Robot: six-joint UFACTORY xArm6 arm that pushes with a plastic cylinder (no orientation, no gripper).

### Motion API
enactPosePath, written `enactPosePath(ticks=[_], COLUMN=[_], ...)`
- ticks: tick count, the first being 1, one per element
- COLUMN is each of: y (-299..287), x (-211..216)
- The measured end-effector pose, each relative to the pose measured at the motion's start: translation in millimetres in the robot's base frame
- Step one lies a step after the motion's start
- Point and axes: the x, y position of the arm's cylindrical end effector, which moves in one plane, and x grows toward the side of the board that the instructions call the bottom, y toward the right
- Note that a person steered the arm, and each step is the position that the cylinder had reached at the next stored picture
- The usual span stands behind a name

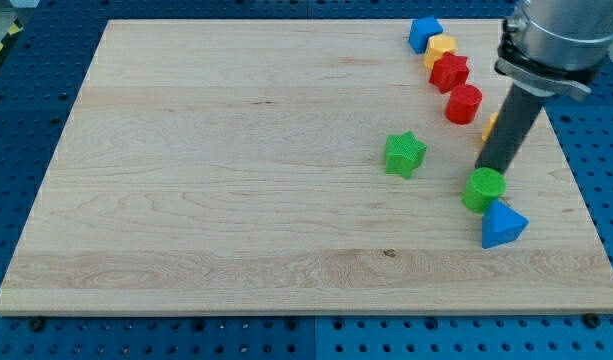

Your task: Slide the red circle left a bit

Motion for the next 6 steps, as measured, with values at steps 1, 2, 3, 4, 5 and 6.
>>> enactPosePath(ticks=[1, 2, 3, 4, 5, 6], y=[42, 90, 101, 80, 60, 59], x=[7, -9, -58, -104, -110, -110])
